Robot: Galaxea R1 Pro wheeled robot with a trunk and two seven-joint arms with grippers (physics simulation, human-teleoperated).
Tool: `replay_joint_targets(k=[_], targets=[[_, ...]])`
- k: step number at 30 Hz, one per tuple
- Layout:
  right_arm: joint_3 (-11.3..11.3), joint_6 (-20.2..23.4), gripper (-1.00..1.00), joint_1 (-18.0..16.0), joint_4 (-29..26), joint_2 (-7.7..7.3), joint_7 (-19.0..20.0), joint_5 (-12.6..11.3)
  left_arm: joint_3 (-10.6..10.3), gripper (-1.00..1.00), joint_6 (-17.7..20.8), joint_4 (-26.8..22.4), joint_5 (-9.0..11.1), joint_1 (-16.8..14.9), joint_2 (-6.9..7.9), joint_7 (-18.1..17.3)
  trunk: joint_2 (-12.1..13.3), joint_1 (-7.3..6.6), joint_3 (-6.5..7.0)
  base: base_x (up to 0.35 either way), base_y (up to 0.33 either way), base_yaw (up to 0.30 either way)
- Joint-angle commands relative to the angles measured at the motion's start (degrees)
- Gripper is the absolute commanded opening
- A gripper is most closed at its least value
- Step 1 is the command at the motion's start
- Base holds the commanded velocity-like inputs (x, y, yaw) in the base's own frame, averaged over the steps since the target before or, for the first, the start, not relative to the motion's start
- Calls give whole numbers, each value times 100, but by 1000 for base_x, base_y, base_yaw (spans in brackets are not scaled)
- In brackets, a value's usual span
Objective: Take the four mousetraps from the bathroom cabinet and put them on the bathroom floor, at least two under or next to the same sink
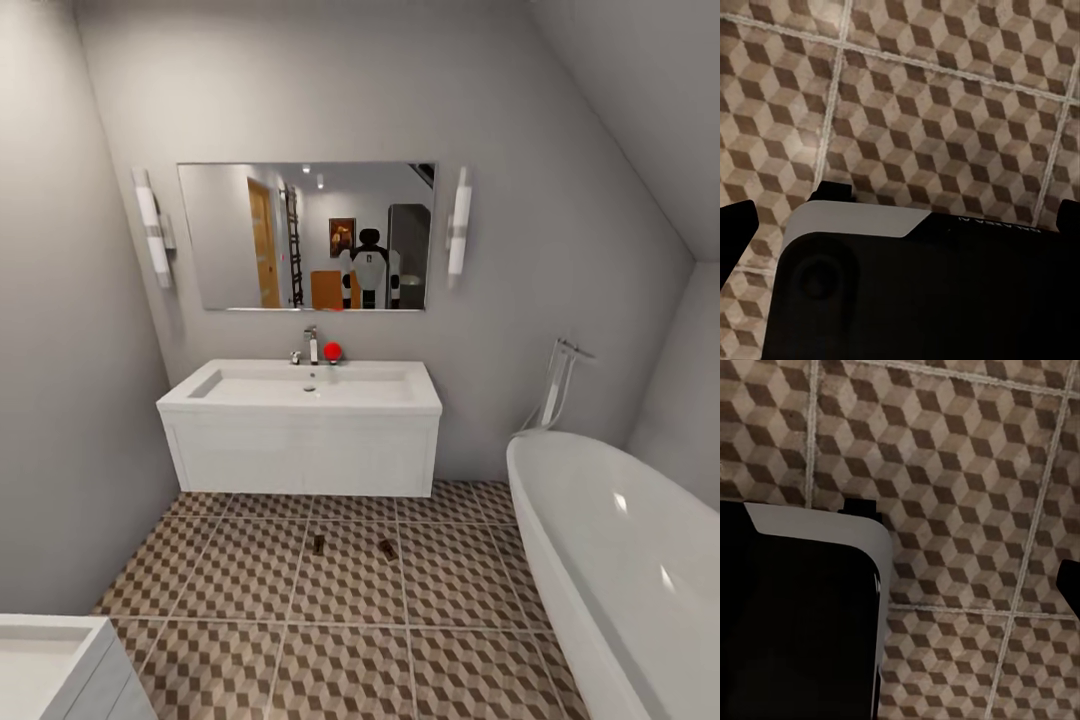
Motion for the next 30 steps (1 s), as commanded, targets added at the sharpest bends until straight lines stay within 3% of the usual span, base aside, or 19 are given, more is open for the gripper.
replay_joint_targets(k=[1,30], targets=[[45,-24,100,-8,17,1,-12,-18,-48,100,-18,6,45,-5,-3,2,37,-23,12,0,0,0],[45,-20,100,-13,15,0,-12,-19,-50,100,-18,6,45,-1,1,-95,1200,-659,532,0,0,0]])
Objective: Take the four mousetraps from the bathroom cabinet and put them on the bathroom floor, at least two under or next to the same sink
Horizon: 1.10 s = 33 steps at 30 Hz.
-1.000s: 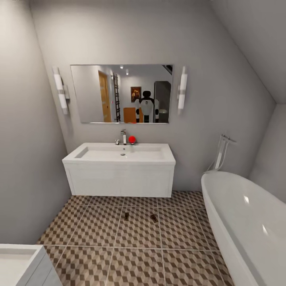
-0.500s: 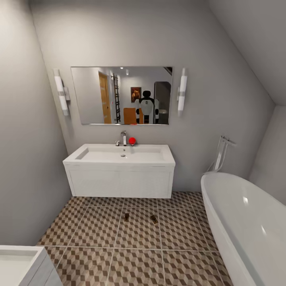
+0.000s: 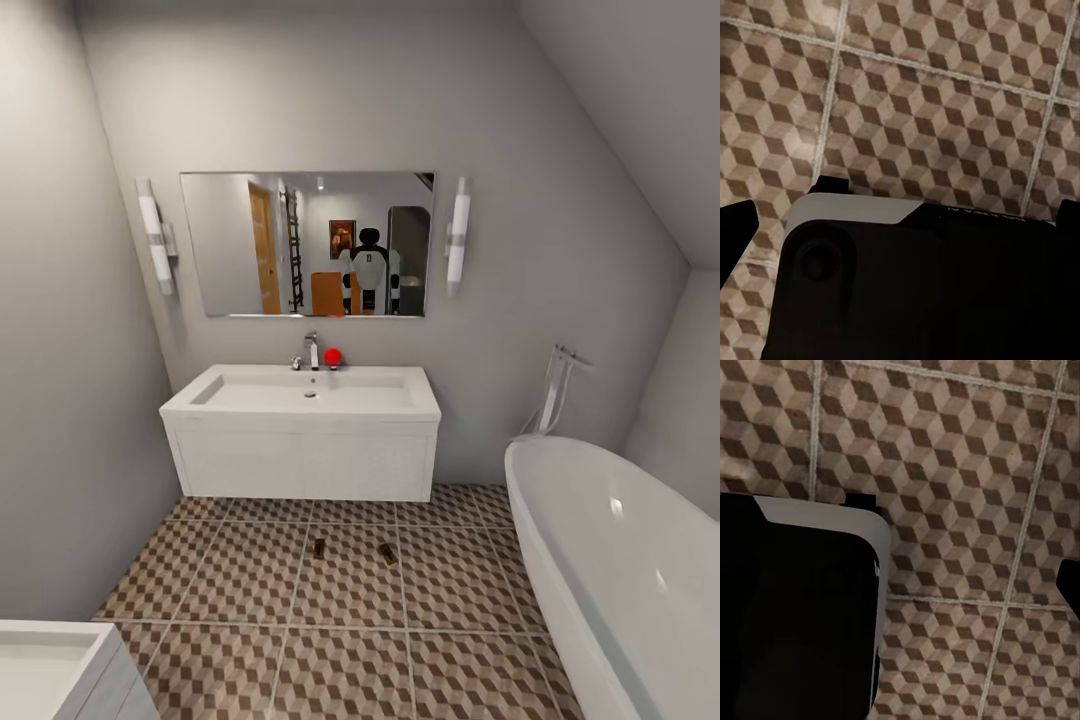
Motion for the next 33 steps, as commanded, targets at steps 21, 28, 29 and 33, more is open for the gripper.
replay_joint_targets(k=[21,28,29,33], targets=[[44,-24,100,-3,18,1,-12,91,-54,100,-20,8,47,-4,-2,-8,838,-461,369,0,0,0],[44,-24,100,-5,18,1,-12,100,-55,100,-15,3,44,-6,-2,-8,958,-527,423,0,0,0],[44,-24,100,-4,18,1,-12,101,-57,100,-4,2,37,-4,-5,-8,958,-527,423,0,0,0],[44,-24,100,-6,18,1,-12,102,-61,100,8,3,18,-5,-11,-8,958,-527,423,0,0,0]])
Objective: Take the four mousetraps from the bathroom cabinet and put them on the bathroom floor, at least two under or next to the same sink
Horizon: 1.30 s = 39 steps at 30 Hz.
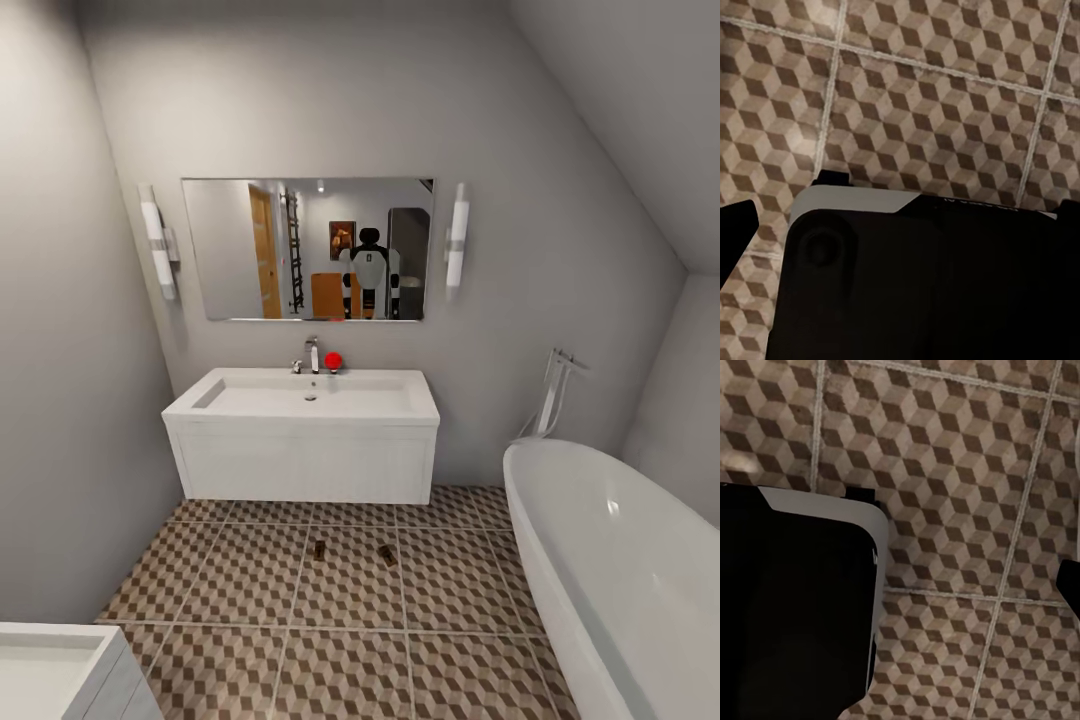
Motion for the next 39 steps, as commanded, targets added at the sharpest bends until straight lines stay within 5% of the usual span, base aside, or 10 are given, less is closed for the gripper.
replay_joint_targets(k=[1,22,39], targets=[[41,-24,100,-12,18,1,-13,-8,-47,100,-18,9,51,-4,-2,-7,-8,2,-10,0,0,0],[41,-26,100,-9,17,16,-13,-5,-45,100,-12,12,35,-4,-10,-7,-8,2,-10,0,0,7],[41,-33,100,-6,17,9,-13,1,-43,100,-26,13,54,-8,-10,0,-8,2,-10,0,0,241]])
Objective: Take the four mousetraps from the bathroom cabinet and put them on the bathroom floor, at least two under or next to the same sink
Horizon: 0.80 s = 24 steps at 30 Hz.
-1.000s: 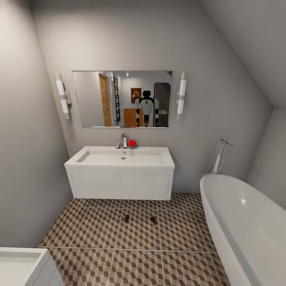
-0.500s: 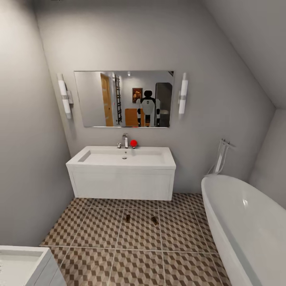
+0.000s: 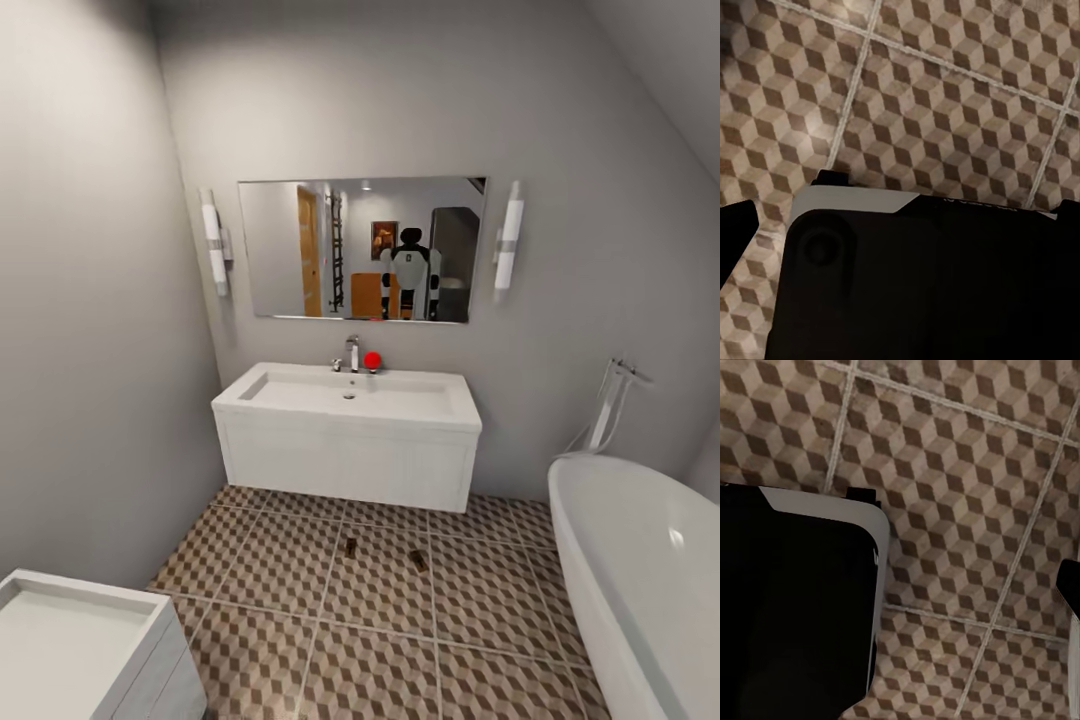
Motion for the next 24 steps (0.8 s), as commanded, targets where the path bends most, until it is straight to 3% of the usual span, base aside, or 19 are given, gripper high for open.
replay_joint_targets(k=[1,24], targets=[[41,-25,100,-8,17,-1,-13,-7,-48,100,-21,10,53,-5,-2,-7,-8,2,-10,0,0,288],[41,-25,100,-9,17,2,-36,227,-48,100,-32,10,93,-3,6,-5,-8,2,-10,0,0,291]])
